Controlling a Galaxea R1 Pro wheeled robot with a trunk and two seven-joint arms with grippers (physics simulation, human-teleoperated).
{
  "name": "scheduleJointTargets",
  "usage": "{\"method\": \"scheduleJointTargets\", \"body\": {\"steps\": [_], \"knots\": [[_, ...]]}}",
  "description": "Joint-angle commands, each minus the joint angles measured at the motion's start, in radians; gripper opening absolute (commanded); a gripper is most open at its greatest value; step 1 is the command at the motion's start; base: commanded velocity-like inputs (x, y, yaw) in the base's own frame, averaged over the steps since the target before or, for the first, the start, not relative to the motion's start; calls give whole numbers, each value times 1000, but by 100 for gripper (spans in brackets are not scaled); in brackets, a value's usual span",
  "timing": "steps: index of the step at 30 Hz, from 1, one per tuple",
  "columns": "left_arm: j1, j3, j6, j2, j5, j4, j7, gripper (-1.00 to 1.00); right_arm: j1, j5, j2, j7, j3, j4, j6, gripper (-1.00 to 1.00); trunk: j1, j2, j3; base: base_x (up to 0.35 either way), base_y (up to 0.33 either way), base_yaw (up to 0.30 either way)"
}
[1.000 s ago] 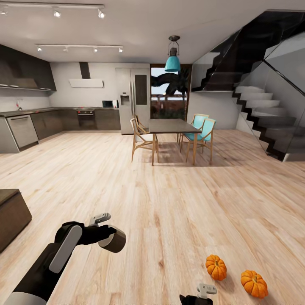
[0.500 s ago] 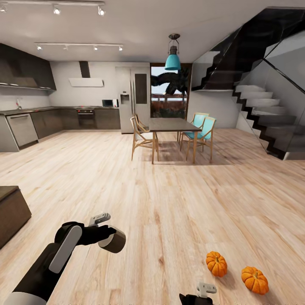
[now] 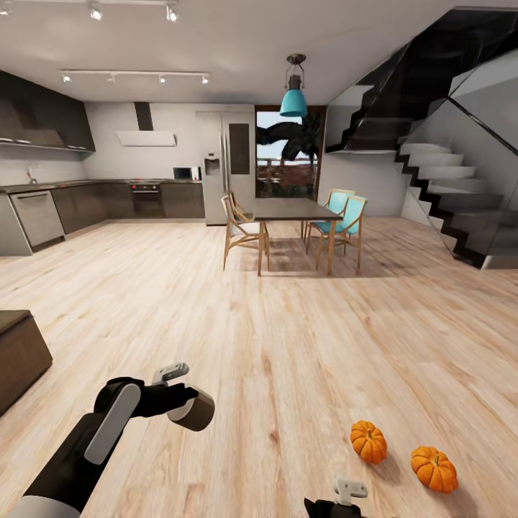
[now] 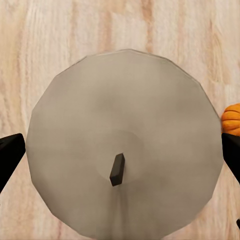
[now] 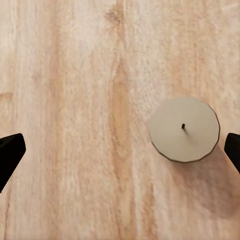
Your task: Place each of the two pumpkins and all three candles from the living room inside a cabinet in the living room (use any cabinet), then make sure every cabinet is closed, and position the cauldron so it is next to a table in the living room.
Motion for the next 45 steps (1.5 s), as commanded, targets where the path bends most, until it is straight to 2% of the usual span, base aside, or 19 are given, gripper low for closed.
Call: {"method": "scheduleJointTargets", "body": {"steps": [1,10,13,14,17,19,21,24,29,37,40,45], "knots": [[-1,-2,1,1,11,-1,11,-100,-1,-8,-1,1,4,-1,3,100,4,-8,-4,0,0,0],[-1,-3,1,1,11,-1,11,-100,-3,-18,-1,-4,-4,-14,23,100,38,-71,-32,0,0,0],[-1,-2,1,1,11,-1,11,-100,-9,-21,-1,-7,-8,-18,65,100,50,-92,-42,0,0,0],[-1,-2,1,1,11,-1,11,-100,-25,-22,-1,-11,-10,-21,109,100,54,-99,-45,0,0,0],[-1,-2,1,1,11,-1,11,-100,-68,-25,-1,-28,-12,-21,151,100,65,-120,-54,0,0,0],[-1,-3,1,1,11,-1,11,-100,-106,-29,0,-57,-12,-17,173,100,73,-134,-61,0,0,0],[-1,-2,1,1,11,-1,11,-100,-145,-36,1,-116,-11,-16,198,100,80,-148,-67,0,0,0],[-1,-3,1,1,11,-1,11,-100,-178,-45,1,-184,-11,-18,231,100,92,-169,-76,0,0,0],[-1,-3,1,1,11,-1,11,-100,-198,-62,3,-224,-11,-19,259,100,111,-204,-92,0,0,0],[-1,-4,0,0,11,-1,11,-100,-215,-66,8,-244,-11,-11,323,100,115,-206,-123,0,0,0],[-1,-4,0,-1,11,-1,12,-100,-218,-67,8,-294,-11,-10,341,100,116,-206,-134,0,0,0],[-1,-4,-1,-1,11,-1,13,-100,-218,-67,8,-326,-11,-10,347,100,118,-207,-154,0,0,0]]}}
